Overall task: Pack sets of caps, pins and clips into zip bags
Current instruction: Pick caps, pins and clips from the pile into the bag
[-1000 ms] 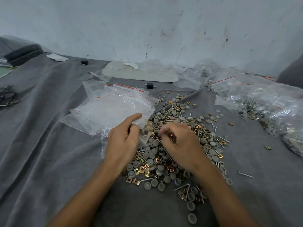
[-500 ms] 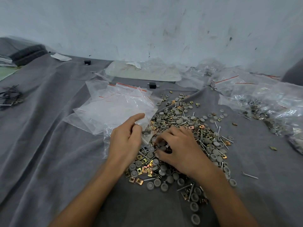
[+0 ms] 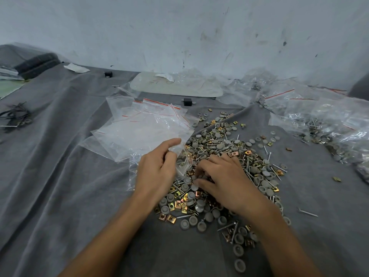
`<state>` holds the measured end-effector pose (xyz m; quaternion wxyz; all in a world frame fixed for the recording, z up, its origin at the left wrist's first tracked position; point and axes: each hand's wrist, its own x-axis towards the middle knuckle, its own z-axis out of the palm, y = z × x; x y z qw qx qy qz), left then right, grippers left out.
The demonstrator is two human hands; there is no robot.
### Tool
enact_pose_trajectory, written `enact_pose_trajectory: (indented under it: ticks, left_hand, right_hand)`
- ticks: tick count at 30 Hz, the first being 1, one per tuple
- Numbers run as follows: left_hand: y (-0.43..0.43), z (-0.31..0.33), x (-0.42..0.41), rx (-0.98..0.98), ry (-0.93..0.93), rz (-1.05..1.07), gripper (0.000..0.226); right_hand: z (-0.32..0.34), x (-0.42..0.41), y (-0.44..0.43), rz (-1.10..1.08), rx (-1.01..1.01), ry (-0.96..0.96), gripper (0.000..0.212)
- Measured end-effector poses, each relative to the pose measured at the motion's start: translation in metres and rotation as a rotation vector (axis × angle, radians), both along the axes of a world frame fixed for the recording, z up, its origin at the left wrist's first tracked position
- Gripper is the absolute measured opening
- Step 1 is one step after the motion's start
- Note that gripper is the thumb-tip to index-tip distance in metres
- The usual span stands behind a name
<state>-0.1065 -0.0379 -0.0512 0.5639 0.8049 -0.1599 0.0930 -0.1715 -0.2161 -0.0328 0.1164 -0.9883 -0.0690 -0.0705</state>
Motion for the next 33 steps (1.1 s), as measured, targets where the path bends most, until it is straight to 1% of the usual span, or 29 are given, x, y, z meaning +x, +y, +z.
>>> enact_pose_trajectory:
  ticks: [8,10,12,14,16,18,20,22,25,28,33]
  left_hand:
    - [0.001,0.001,-0.001,0.014,0.001,-0.013,0.048]
    - [0.000,0.001,-0.001,0.014,0.002,-0.022,0.049]
    - [0.000,0.001,-0.001,0.019,0.002,-0.030,0.048]
    - [0.000,0.002,-0.002,0.026,-0.004,-0.035,0.049]
    - [0.000,0.003,-0.003,0.037,-0.012,-0.046,0.049]
    - [0.000,0.004,-0.004,0.060,-0.021,-0.069,0.048]
    - [0.000,0.005,-0.004,0.075,-0.013,-0.094,0.047]
    - [-0.001,0.006,-0.004,0.080,0.005,-0.114,0.046]
    - [-0.002,0.006,-0.005,0.071,0.018,-0.121,0.045]
    - [-0.001,0.005,-0.004,0.065,0.015,-0.113,0.043]
    - [-0.001,0.004,-0.003,0.046,0.011,-0.123,0.045]
  right_hand:
    - [0.000,-0.001,0.004,-0.029,-0.060,-0.004,0.027]
    - [0.001,0.000,0.004,-0.028,-0.032,-0.032,0.025]
    - [0.004,0.001,0.001,-0.037,0.099,-0.092,0.025]
    - [0.008,0.001,-0.001,-0.058,0.327,-0.169,0.024]
    - [0.011,-0.001,-0.001,-0.058,0.554,-0.217,0.018]
    - [0.012,-0.002,0.004,-0.029,0.735,-0.203,0.013]
    - [0.011,-0.002,0.013,-0.009,0.870,-0.168,0.012]
    - [0.007,-0.001,0.021,-0.025,0.919,-0.163,0.013]
    - [0.004,0.000,0.025,-0.049,0.910,-0.199,0.015]
    - [0.005,0.000,0.022,-0.050,0.975,-0.217,0.014]
    - [0.008,-0.001,0.021,0.023,1.052,-0.139,0.012]
